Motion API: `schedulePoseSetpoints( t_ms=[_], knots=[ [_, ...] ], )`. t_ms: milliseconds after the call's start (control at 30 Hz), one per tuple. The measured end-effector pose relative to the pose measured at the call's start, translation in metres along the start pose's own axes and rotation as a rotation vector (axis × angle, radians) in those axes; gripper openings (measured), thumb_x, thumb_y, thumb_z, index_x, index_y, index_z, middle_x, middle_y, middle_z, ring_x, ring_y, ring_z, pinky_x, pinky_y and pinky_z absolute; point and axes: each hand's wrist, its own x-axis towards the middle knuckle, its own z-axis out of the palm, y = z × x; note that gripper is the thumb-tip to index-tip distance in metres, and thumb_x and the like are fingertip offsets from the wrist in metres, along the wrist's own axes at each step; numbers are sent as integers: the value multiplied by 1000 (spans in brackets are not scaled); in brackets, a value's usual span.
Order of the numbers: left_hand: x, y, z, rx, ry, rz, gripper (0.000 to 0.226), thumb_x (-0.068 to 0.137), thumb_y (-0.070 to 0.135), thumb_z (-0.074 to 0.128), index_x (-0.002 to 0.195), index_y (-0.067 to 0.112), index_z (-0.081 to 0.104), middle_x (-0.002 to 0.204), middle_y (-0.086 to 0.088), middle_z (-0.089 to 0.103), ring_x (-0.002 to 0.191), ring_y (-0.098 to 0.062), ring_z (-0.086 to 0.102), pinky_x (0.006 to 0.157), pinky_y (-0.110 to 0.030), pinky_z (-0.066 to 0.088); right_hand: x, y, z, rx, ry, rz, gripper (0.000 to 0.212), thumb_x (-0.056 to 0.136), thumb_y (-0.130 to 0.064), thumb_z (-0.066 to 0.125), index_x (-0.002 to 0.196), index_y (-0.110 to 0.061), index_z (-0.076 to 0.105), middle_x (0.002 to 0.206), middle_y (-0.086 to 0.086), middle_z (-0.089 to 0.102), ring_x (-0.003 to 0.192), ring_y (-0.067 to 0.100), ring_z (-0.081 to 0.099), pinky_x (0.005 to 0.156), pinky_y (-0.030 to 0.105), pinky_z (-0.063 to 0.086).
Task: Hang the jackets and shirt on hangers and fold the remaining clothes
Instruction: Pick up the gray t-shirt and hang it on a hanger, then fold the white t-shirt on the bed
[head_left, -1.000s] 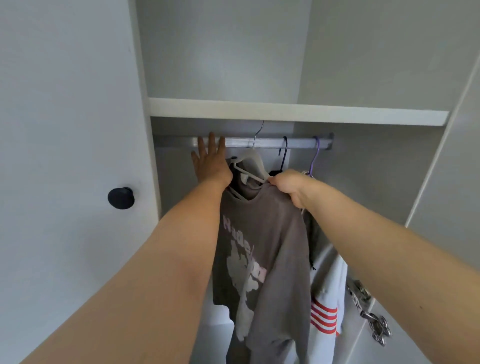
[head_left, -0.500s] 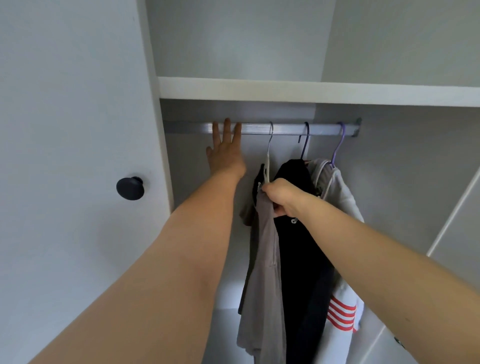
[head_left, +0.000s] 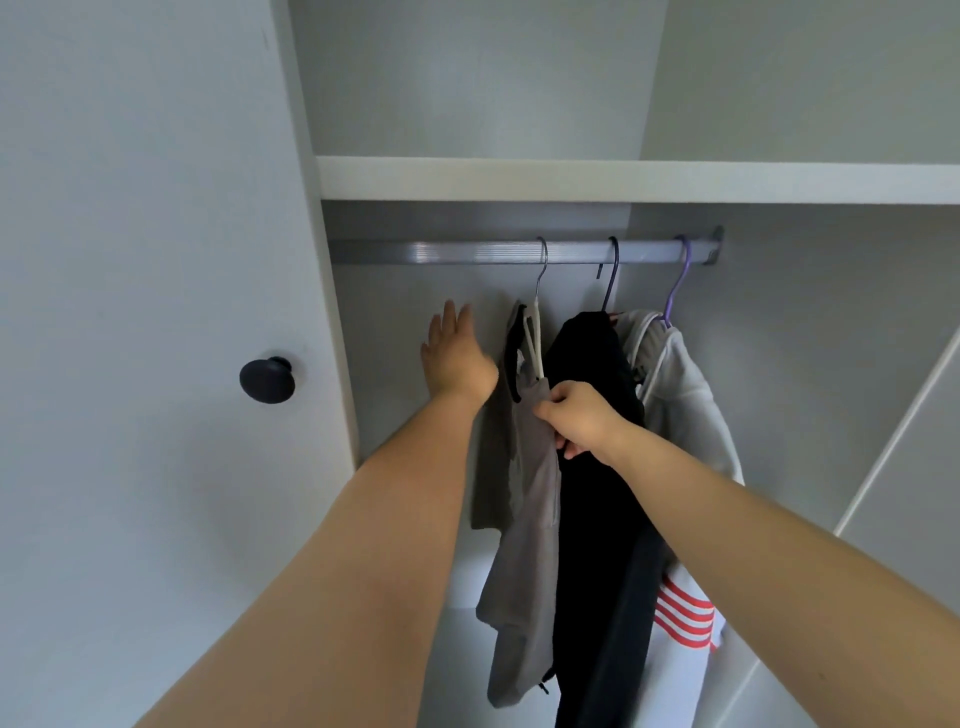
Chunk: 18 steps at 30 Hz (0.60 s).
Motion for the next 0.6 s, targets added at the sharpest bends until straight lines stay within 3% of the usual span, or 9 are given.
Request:
schedulePoseSetpoints(
  t_ms=[100,167,267,467,600],
  knots=[
    [-19,-8,8,-218,-104,-146,55,88,8,51,142,11,41,143,-12,46,131,-30,43,106,-35,38,-8,5,3,14,76,-24,9,96,-18,49,100,-12,54,72,5,55,56,15,52,40,22,42],
    [-38,-13,8,-256,-171,-203,47,90,7,50,137,11,49,136,-13,54,124,-31,50,98,-32,41,-19,11,6,43,129,-51,11,96,-18,47,96,-12,56,75,6,58,62,17,55,50,27,47],
    [-69,-19,9,-294,-219,-236,40,91,3,47,130,9,56,132,-13,58,122,-29,52,98,-29,40,-35,21,11,66,234,-97,10,94,-19,48,90,-14,56,76,3,59,68,17,57,72,35,51],
    [-155,-25,-2,-438,-180,-306,39,88,-2,44,123,5,61,124,-14,62,115,-28,58,93,-22,41,-97,37,31,1,315,-195,11,94,-18,51,101,-11,56,84,1,58,68,15,52,53,25,36],
    [-244,-33,-18,-454,-180,-350,36,91,-1,44,119,8,65,122,-9,63,114,-24,58,94,-23,43,-153,65,71,-47,237,-198,14,94,-15,50,101,-8,59,84,1,56,77,23,56,61,26,37]
  ],
)
